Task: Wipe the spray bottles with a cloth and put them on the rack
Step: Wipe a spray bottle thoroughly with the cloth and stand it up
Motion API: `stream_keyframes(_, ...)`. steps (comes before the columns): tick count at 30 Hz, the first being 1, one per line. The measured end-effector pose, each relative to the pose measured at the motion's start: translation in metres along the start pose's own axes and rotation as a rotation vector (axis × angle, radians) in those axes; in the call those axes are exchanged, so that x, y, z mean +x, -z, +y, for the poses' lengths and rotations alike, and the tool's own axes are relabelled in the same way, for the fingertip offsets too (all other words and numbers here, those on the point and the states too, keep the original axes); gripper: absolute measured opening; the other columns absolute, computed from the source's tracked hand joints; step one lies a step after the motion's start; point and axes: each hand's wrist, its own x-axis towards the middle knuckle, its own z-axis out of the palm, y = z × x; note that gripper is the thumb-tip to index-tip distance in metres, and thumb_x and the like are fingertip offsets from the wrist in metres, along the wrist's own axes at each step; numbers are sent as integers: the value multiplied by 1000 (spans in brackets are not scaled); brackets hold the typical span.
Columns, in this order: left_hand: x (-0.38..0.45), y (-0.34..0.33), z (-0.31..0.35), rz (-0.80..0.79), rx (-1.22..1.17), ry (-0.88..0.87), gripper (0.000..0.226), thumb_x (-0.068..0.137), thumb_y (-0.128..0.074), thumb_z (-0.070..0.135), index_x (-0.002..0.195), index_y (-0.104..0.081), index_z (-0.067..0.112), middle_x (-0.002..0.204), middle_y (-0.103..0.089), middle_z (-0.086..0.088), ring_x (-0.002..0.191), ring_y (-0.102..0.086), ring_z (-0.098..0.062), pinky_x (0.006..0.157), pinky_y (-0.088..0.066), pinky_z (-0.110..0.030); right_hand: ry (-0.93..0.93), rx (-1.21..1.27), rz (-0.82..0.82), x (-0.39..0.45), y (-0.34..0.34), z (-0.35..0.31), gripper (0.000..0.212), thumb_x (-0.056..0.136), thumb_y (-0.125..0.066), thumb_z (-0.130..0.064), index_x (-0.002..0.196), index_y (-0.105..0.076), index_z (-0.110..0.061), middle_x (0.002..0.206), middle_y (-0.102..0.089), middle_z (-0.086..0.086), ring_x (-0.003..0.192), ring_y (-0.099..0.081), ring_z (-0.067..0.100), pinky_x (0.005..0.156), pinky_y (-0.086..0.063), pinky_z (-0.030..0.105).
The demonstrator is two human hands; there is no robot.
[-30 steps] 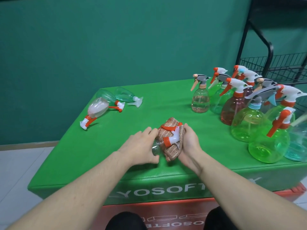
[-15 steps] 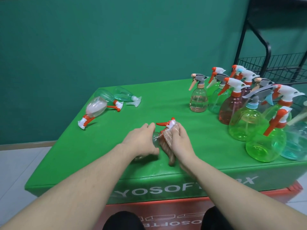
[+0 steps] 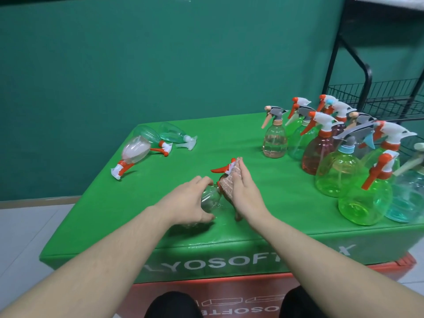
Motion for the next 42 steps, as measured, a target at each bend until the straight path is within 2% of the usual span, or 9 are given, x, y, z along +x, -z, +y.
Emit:
stream_keyframes(2, -2, -2, -1, 25, -12, -14, 95, 77, -83, 48, 153, -34, 18, 135, -50, 0, 114, -55, -19, 100, -47, -37, 16, -14, -11, 8, 0, -3, 51, 112, -28, -23, 162, -18, -22, 166, -22, -7, 147, -25, 3, 96, -17, 2)
stream_keyframes(7, 0, -4, -3, 52, -55, 4, 92, 79, -81, 48, 154, -35, 22, 136, -51, 3, 108, -50, -12, 98, -46, -30, 19, -95, 3, 23, -3, 2, 51, 112, -27, -29, 162, -19, -26, 165, -28, -4, 150, -29, 15, 113, -25, 22)
stream_keyframes(15, 12, -5, 5, -5, -23, 55, 86, 77, -81, 46, 149, -39, 24, 132, -53, 3, 111, -59, -18, 96, -52, -37, 29, -185, 58, 16, -5, 25, 50, 112, -27, -27, 160, -24, -15, 163, -33, -1, 147, -35, 17, 94, -20, 6)
stream_keyframes(22, 17, -1, 7, 5, -77, 140, 82, 76, -83, 41, 142, -41, 18, 112, -54, 4, 87, -59, -15, 76, -48, -33, 43, -276, -4, -4, 2, 24, 48, 111, -30, -28, 158, -32, -17, 143, -59, 9, 125, -58, 26, 93, -42, 27)
stream_keyframes(27, 19, -3, 5, 33, -75, 182, 80, 76, -83, 49, 145, -45, 31, 120, -46, -1, 110, -48, -20, 101, -48, -42, -17, -272, -53, -5, 20, 22, 42, 111, -32, -27, 149, -44, -16, 144, -58, 9, 130, -54, 25, 99, -40, 26)
stream_keyframes(31, 14, -7, 12, 50, 82, 204, 74, 81, -72, 64, 146, -40, 50, 127, -54, 8, 110, -58, -17, 110, -42, -58, -87, -195, -44, -11, 31, 22, 43, 112, -31, -27, 151, -43, -15, 154, -47, 4, 142, -41, 18, 108, -29, 22)
stream_keyframes(33, 9, -8, 13, 76, 57, 193, 71, 83, -70, 64, 146, -41, 48, 122, -57, 9, 102, -61, -16, 95, -54, -44, -115, -174, -17, -13, 36, 24, 44, 112, -30, -27, 153, -40, -14, 157, -43, 4, 145, -37, 19, 115, -26, 27)
stream_keyframes(36, -1, -6, 13, 116, 23, 162, 72, 86, -70, 60, 150, -41, 43, 130, -57, 9, 102, -62, -14, 82, -52, -31, -126, -131, 28, -11, 42, 26, 46, 112, -30, -28, 154, -39, -15, 158, -42, 4, 145, -37, 20, 120, -25, 32)
stream_keyframes(42, -18, -10, 9, 101, 12, 60, 91, 81, -73, 64, 157, -32, 37, 146, -48, 9, 126, -53, -13, 104, -49, -35, -49, -69, 53, -5, 52, 21, 45, 111, -31, -28, 155, -39, -21, 158, -42, -3, 144, -37, 13, 113, -23, 22)
